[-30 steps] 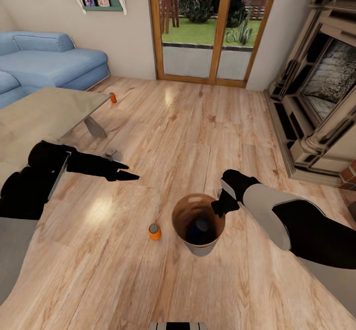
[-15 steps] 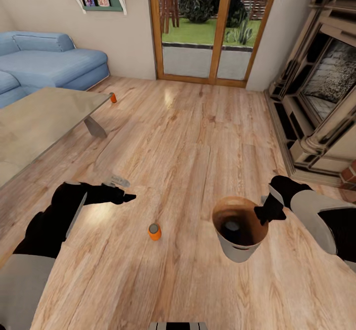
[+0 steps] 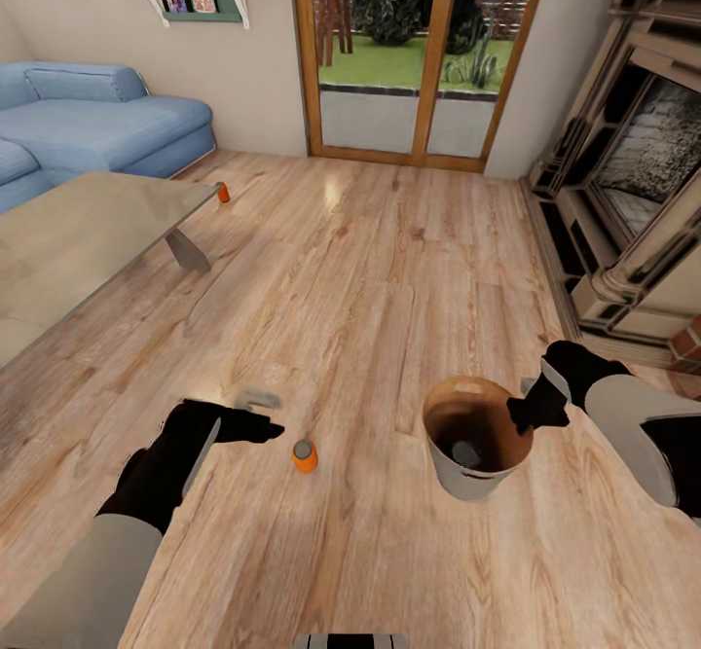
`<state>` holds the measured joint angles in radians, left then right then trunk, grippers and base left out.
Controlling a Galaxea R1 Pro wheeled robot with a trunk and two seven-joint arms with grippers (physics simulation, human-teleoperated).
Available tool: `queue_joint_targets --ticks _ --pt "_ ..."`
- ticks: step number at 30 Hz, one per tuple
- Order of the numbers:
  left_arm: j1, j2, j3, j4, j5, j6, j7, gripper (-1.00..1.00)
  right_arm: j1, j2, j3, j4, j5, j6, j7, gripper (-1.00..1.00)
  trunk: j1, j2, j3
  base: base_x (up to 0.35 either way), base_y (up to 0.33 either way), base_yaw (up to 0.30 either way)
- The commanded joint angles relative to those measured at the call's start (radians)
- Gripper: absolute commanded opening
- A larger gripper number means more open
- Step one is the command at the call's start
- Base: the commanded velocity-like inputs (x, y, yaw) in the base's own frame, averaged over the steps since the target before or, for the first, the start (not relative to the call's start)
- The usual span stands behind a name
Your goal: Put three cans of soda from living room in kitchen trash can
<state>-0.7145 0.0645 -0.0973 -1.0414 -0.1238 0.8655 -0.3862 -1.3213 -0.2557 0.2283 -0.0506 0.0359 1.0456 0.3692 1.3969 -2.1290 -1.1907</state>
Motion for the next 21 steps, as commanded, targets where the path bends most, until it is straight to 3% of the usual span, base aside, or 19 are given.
queue_joint_targets --ticks 1,10,12,13,21 --pt "0.0 -0.007 0.0 0.006 -0.001 -0.001 0.006 1.0 0.0 0.0 0.001 -0.004 -0.006 0.002 0.006 -1.0 0.0 0.0 0.0 0.0 0.0 0.0" --pt "0.001 -0.037 -0.001 0.028 0.0 0.03 0.024 1.0 -0.002 -0.005 0.006 -0.015 -0.001 0.002 0.008 -1.0 0.0 0.0 0.0 0.0 0.0 0.0" --pt "0.001 -0.042 -0.001 0.03 -0.003 0.037 0.025 1.0 -0.002 -0.008 0.008 -0.014 0.0 0.002 0.008 -1.0 0.0 0.0 0.0 0.0 0.0 0.0" --pt "0.001 -0.057 -0.002 0.033 -0.008 0.041 0.028 1.0 -0.003 -0.022 0.009 -0.011 0.001 0.002 0.008 -1.0 0.0 0.0 0.0 0.0 0.0 0.0" --pt "0.001 -0.078 -0.003 0.036 -0.01 0.044 0.078 1.0 -0.003 -0.034 0.011 -0.01 0.001 0.002 0.008 -1.0 0.0 0.0 0.0 0.0 0.0 0.0"
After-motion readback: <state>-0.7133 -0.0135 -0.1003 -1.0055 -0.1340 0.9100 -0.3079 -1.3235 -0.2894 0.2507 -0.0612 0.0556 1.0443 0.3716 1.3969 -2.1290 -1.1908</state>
